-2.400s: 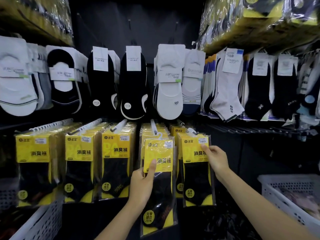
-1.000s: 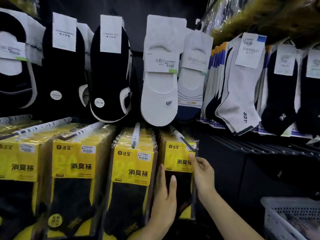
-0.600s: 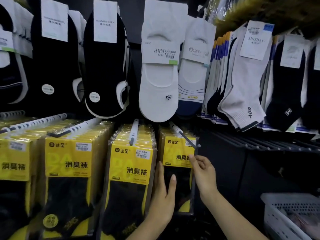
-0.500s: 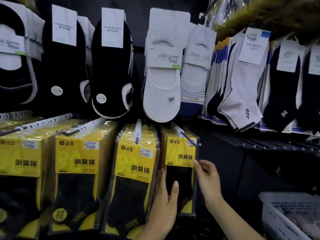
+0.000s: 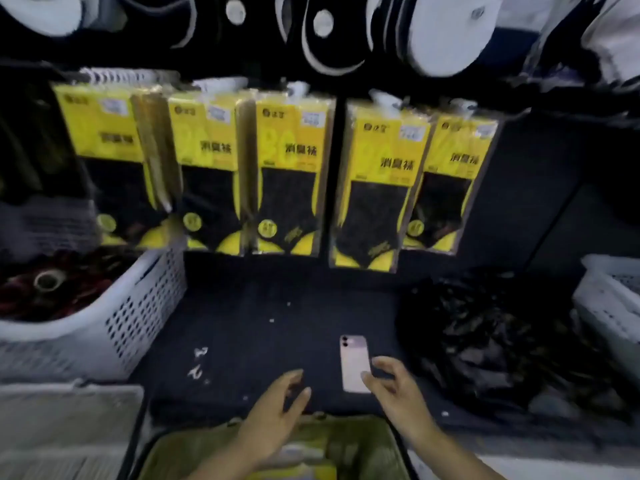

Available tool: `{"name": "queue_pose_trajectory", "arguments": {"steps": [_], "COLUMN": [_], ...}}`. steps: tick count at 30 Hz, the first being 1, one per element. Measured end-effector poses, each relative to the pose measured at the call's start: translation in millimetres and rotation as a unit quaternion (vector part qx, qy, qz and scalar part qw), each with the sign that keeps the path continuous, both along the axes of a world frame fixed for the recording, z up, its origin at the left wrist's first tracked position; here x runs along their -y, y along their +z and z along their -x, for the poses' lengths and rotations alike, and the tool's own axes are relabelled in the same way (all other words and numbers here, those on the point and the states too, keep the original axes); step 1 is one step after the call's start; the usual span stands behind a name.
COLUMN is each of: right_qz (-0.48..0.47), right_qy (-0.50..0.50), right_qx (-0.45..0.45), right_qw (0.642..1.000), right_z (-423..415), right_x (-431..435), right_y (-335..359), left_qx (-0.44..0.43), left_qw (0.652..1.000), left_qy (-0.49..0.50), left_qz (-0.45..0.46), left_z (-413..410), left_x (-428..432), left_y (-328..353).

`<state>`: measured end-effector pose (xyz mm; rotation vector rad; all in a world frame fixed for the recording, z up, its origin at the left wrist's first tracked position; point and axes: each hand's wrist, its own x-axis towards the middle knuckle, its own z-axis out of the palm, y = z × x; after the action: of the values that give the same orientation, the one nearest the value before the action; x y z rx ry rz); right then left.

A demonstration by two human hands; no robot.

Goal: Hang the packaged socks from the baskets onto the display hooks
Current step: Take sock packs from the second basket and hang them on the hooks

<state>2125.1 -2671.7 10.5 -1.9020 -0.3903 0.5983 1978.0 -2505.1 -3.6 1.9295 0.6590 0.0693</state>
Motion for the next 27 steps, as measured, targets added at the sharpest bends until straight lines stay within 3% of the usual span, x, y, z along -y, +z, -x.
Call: {"name": "queue_pose_trajectory", "arguments": {"steps": [4, 10, 15, 21, 27], "right_qz": [0.117, 0.206, 0.201, 0.199, 0.241], "right_qy": [0.044, 0.018, 0.032, 0.066, 0.088], "right_qx": [-0.033, -0.149, -0.201, -0.187, -0.118], "right_qw": [0.992, 0.967, 0.958, 0.960, 0.959], "right_z": [60, 108, 95, 78, 80], "right_x": [-6, 25, 17, -13, -8], "right_y": [-95, -194, -204, -207, -214], "left_qx": [-0.090, -0.202, -0.166, -0.155, -0.184], "left_qw": [0.994, 0.969, 0.965, 0.952, 0.961], "left_qy": [0.063, 0.114, 0.126, 0.171, 0.148], "left_qz": [-0.016, 0.091, 0.158, 0.201, 0.143], "left_z": [81, 153, 146, 125, 135], "left_x": [-19, -19, -23, -34, -42], "left_y": [-75, -144, -158, -166, -178]}}
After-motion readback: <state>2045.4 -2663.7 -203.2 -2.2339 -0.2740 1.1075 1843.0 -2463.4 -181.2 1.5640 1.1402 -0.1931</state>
